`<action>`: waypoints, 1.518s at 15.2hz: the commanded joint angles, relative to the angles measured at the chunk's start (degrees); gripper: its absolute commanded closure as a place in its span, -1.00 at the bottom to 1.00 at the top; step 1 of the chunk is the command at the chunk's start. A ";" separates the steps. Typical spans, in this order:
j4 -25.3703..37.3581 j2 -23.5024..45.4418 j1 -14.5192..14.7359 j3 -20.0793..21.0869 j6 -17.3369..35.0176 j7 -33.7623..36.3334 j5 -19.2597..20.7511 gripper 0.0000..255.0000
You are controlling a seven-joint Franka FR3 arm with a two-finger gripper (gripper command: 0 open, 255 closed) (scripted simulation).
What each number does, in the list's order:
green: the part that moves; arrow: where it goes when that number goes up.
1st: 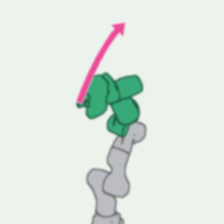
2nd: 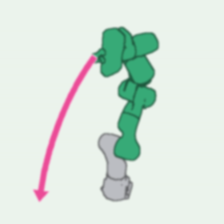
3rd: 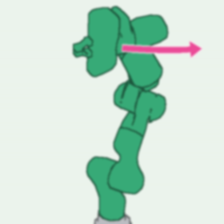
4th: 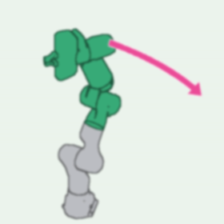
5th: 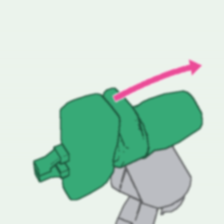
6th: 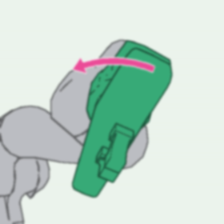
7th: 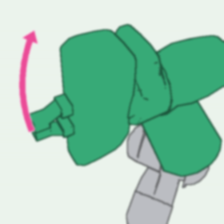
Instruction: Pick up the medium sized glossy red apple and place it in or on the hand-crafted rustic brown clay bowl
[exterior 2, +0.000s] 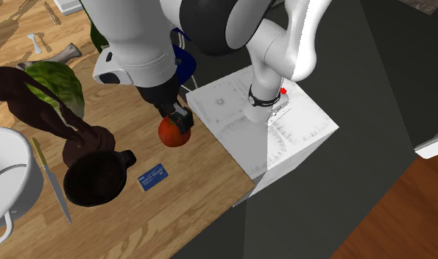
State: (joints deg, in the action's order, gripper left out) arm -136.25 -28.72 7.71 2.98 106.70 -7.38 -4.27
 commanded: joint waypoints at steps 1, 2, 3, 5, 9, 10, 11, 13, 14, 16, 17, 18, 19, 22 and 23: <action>1.50 -0.24 -0.01 -0.04 -1.76 0.09 0.05 1.00; 2.23 -0.29 -0.02 -0.06 -2.54 0.12 0.07 1.00; 2.96 -0.34 -0.03 -0.08 -3.32 0.16 0.10 1.00; 4.09 -0.39 -0.04 -0.11 -4.50 0.21 0.13 1.00; 12.81 8.40 -0.89 -1.30 -4.52 -1.38 0.99 1.00; 15.15 10.58 -1.08 -1.56 -4.70 -1.76 1.14 1.00; 17.55 12.75 -1.26 -1.82 -4.95 -2.13 1.28 1.00; 22.59 17.12 -1.61 -2.31 -5.66 -2.85 1.49 1.00; 25.23 19.32 -1.77 -2.53 -6.11 -3.20 1.56 1.00; 30.79 23.78 -2.11 -2.96 -7.25 -3.89 1.66 1.00; 33.73 26.05 -2.27 -3.16 -7.93 -4.22 1.68 1.00; 36.78 28.36 -2.45 -3.34 -8.69 -4.54 1.69 1.00; 39.97 30.72 -2.62 -3.52 -9.53 -4.86 1.68 1.00; 50.55 38.20 -3.21 -3.97 -12.68 -5.75 1.57 1.00; 54.84 41.10 -3.43 -4.11 -14.08 -6.04 1.50 1.00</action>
State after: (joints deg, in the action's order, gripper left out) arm -86.09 9.24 4.37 -1.09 94.15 -13.32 -2.73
